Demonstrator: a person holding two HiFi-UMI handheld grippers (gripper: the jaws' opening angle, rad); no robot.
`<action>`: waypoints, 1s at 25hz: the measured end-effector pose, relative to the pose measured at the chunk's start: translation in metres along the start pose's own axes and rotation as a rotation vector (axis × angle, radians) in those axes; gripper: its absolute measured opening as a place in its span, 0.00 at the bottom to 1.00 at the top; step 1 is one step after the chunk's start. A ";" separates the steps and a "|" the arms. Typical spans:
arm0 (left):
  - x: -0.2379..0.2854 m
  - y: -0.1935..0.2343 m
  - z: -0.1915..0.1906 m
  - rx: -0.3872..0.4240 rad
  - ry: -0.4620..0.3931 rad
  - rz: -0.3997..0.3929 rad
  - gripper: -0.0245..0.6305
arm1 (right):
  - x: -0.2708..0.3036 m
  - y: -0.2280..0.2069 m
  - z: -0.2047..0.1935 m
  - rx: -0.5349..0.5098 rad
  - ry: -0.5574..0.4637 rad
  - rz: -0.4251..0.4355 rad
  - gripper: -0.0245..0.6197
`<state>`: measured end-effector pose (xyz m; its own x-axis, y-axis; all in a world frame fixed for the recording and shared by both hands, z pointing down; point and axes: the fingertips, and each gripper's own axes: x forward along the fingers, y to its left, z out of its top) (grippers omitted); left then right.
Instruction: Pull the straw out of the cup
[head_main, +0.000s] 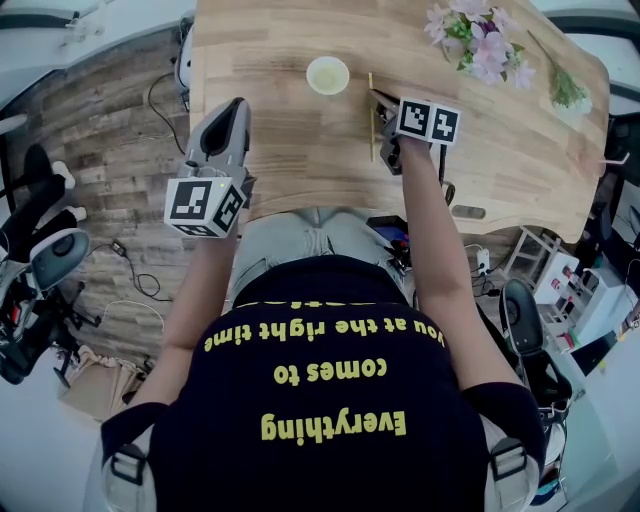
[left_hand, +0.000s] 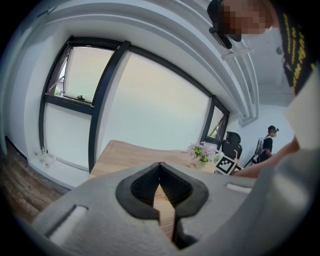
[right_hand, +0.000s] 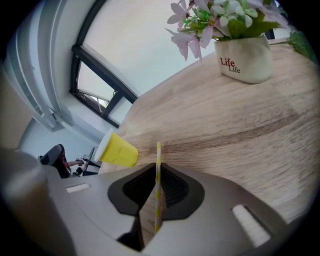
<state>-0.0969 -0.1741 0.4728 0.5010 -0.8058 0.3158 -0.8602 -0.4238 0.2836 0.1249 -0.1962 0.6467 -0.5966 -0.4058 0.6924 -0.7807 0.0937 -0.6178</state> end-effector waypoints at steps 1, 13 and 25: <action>0.000 0.000 0.000 0.000 0.000 0.001 0.04 | 0.000 0.000 0.000 -0.002 -0.001 0.001 0.10; -0.010 0.008 -0.001 0.002 0.001 0.025 0.04 | -0.001 0.004 0.002 -0.024 -0.009 0.009 0.17; -0.016 0.004 0.007 0.008 -0.018 0.020 0.04 | -0.020 0.016 0.021 -0.108 -0.111 -0.001 0.10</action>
<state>-0.1094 -0.1659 0.4629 0.4818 -0.8215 0.3049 -0.8709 -0.4105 0.2702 0.1286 -0.2058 0.6153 -0.5766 -0.5030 0.6438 -0.8001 0.1883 -0.5695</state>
